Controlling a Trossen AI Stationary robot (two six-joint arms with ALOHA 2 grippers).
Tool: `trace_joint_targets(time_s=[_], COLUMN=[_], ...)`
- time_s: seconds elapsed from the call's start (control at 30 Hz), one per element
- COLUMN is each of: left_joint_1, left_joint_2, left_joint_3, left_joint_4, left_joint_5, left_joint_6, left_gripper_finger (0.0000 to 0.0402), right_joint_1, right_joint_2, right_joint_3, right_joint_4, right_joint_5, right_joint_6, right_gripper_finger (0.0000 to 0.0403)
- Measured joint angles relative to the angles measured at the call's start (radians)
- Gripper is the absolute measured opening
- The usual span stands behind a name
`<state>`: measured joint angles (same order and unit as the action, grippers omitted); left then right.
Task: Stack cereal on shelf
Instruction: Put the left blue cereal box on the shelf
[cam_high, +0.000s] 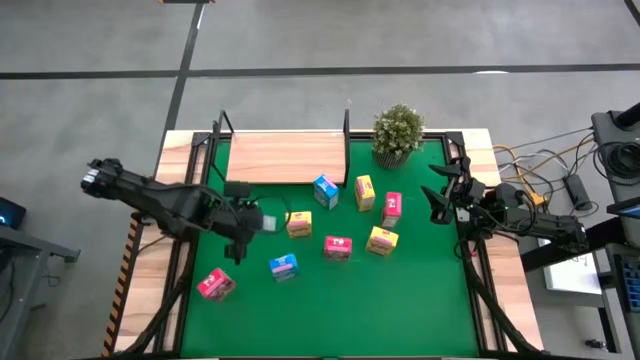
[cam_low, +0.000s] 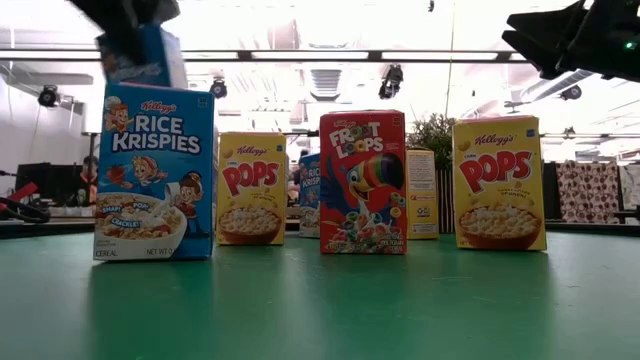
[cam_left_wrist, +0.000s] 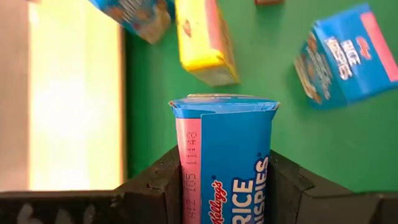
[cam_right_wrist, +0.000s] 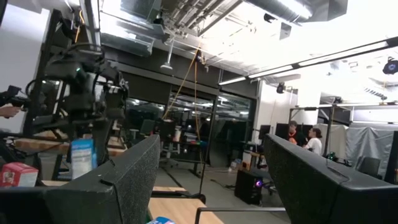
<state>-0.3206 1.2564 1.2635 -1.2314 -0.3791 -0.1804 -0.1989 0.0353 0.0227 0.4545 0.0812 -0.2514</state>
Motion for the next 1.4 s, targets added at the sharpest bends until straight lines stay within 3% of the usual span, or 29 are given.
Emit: trace_joint_targets(time_s=[0.2,0.4,0.77,0.9,1.07,1.4], left_joint_1=[0.141,0.359,0.895,1.052,1.129,1.152], left_joint_2=[0.000,0.000,0.068,0.146,0.230,0.396], left_joint_3=[0.108,0.151,0.150,0.149,0.153,0.261], left_joint_4=[-0.014,-0.023,0.062,0.125,0.153,0.105], left_joint_5=[-0.003,0.006,0.255,0.294,0.293,0.288], left_joint_6=[0.210,0.423,0.788,0.871,0.887,0.992], left_gripper_finger=[0.0139,0.0139,0.0139,0.0139,0.0139,0.0139], right_joint_1=[0.000,0.000,0.000,0.000,0.000,0.000], right_joint_2=[0.000,0.000,0.000,0.000,0.000,0.000], right_joint_3=[0.000,0.000,0.000,0.000,0.000,0.000], right_joint_4=[0.000,0.000,0.000,0.000,0.000,0.000], right_joint_5=[0.000,0.000,0.000,0.001,0.001,0.002], right_joint_6=[0.006,0.007,0.006,0.005,-0.011,-0.021], right_gripper_finger=[0.0274,0.0274,0.0274,0.0274,0.0274,0.0274])
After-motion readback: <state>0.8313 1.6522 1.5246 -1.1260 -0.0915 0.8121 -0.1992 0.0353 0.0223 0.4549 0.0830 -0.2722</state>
